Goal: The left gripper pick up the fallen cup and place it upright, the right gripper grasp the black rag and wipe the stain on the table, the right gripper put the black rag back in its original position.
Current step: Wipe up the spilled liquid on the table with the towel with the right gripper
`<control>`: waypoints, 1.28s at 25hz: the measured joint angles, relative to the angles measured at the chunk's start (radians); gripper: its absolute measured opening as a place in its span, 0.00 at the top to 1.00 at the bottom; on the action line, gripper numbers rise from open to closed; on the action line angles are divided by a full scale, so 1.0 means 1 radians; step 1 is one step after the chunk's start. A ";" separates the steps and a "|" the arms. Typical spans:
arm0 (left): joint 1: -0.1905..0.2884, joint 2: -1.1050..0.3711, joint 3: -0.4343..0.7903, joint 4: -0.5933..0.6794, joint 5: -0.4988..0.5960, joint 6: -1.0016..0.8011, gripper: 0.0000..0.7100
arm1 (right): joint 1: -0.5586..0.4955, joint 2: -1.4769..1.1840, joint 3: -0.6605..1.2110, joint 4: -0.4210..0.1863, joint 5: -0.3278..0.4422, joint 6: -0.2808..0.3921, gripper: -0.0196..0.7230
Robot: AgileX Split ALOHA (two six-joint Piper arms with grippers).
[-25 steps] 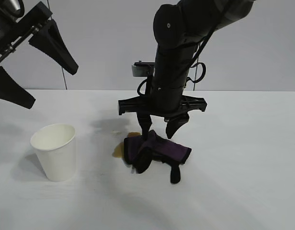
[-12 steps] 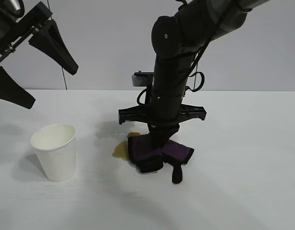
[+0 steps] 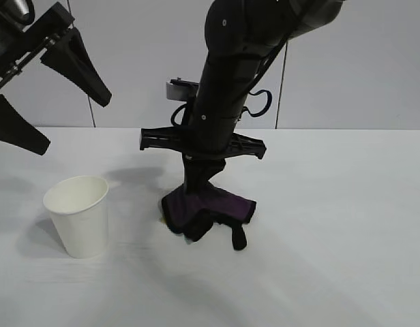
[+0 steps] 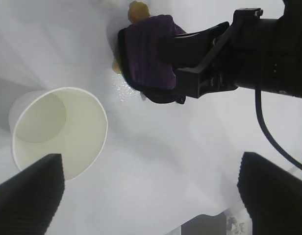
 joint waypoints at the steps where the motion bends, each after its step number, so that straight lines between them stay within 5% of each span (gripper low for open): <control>1: 0.000 0.000 0.000 0.000 0.000 0.000 0.02 | 0.008 0.004 -0.001 0.001 -0.002 -0.003 0.96; 17: 0.000 0.000 0.000 0.000 0.001 0.000 0.02 | 0.042 0.116 -0.073 -0.019 -0.042 0.021 0.96; 32: 0.000 0.000 0.000 0.007 0.001 0.000 0.02 | -0.134 0.153 -0.147 -0.117 -0.014 0.060 0.96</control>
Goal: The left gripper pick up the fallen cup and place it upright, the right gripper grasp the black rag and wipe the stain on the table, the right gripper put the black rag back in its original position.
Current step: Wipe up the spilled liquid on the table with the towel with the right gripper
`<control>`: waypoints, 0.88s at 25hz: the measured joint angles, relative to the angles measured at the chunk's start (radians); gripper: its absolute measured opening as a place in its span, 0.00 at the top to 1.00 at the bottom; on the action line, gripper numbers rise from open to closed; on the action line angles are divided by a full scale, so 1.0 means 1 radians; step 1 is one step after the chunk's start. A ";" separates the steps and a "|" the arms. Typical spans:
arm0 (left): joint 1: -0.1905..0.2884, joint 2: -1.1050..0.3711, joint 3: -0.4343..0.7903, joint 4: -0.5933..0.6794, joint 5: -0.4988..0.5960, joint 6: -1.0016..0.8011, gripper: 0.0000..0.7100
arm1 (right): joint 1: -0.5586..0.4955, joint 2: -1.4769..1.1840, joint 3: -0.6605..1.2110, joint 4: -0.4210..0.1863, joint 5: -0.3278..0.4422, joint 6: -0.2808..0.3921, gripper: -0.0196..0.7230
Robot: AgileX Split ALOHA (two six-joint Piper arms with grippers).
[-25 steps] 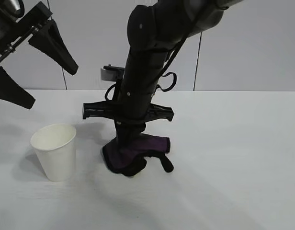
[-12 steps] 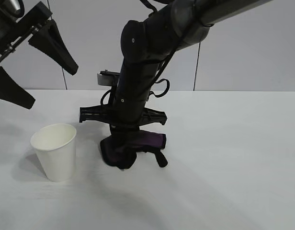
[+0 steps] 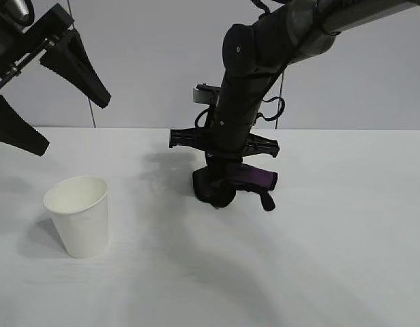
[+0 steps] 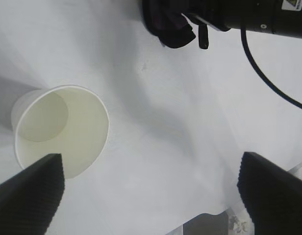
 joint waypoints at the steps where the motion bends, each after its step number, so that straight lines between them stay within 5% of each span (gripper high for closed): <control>1: 0.000 0.000 0.000 0.000 0.000 0.000 0.02 | -0.003 -0.001 -0.001 0.000 0.010 -0.005 0.96; 9: 0.000 0.000 0.000 0.000 0.000 0.000 0.02 | -0.005 -0.087 0.112 -0.037 0.100 -0.029 0.96; 17: 0.000 0.000 0.000 0.000 0.000 0.000 0.02 | -0.006 -0.311 0.400 -0.026 0.068 -0.032 0.94; 19: 0.000 0.000 0.000 0.000 0.000 0.000 0.02 | -0.006 -0.361 0.442 -0.018 0.068 -0.017 0.80; 22: 0.000 0.000 0.000 0.000 -0.002 0.000 0.02 | -0.006 -0.432 0.458 -0.014 0.066 0.001 0.36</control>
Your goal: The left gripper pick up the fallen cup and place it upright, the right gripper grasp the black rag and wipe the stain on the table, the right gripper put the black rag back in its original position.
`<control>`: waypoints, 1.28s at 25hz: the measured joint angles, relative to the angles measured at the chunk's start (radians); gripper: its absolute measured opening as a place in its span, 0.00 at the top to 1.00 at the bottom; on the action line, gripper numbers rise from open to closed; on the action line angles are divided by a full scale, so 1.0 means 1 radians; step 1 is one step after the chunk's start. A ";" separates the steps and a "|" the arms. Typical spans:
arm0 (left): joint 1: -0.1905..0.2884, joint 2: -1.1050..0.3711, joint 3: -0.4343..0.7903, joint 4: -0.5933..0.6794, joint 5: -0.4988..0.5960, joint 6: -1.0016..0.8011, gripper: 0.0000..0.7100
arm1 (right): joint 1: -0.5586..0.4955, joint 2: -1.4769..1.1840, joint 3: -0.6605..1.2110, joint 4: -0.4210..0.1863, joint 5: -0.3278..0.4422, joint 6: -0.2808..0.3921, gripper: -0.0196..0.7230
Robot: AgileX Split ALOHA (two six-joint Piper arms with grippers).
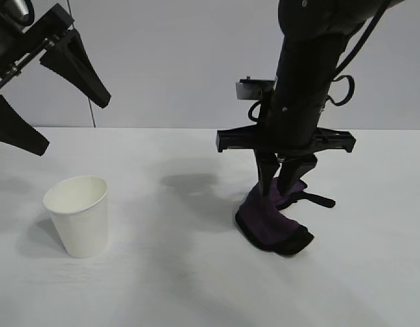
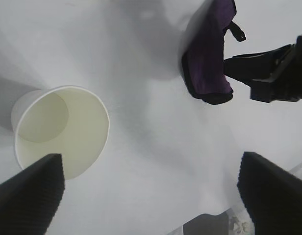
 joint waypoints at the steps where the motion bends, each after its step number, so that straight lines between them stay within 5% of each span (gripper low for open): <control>1: 0.000 0.000 0.000 0.000 -0.003 0.000 0.02 | 0.000 -0.020 0.000 0.000 0.000 0.003 0.25; 11: 0.000 0.000 0.000 0.000 -0.003 0.000 0.02 | -0.049 -0.237 0.075 0.021 0.004 0.080 0.18; 20: 0.000 0.000 0.000 0.000 -0.003 0.000 0.02 | -0.142 -0.361 0.279 0.193 -0.100 0.030 0.18; 32: 0.000 0.000 0.000 0.000 -0.003 0.000 0.02 | -0.145 -0.363 0.280 0.205 -0.113 0.026 0.18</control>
